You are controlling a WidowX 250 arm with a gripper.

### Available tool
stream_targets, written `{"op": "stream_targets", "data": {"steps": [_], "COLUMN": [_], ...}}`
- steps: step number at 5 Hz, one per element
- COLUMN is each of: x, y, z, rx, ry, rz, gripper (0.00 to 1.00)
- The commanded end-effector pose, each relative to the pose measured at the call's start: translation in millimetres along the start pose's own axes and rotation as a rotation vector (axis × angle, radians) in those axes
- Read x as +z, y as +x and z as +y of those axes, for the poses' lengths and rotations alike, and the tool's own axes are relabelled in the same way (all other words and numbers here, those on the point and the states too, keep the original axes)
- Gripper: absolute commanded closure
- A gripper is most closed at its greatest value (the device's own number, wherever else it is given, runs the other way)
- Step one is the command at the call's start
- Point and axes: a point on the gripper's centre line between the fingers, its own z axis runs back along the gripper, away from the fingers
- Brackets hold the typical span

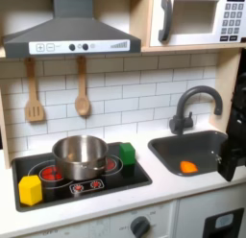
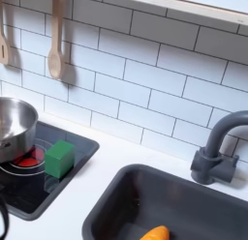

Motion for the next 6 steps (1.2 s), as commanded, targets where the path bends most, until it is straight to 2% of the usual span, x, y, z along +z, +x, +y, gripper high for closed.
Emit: {"op": "stream_targets", "data": {"steps": [1, 2, 3, 4, 6], "x": [0.2, -12.4, -20.6, -26.1, -31.1], "y": [-0.2, 22.0, 36.4, 46.4, 59.7], "z": [0.0, 4.7, 16.1, 32.9, 52.7], "rx": [0.000, 0.025, 0.028, 0.024, 0.046], "ry": [0.000, 0.021, 0.022, 0.063, 0.104], "rz": [-0.002, -0.011, -0.010, -0.009, -0.017], "gripper": [0.00, 0.00, 0.00, 0.00, 0.00]}}
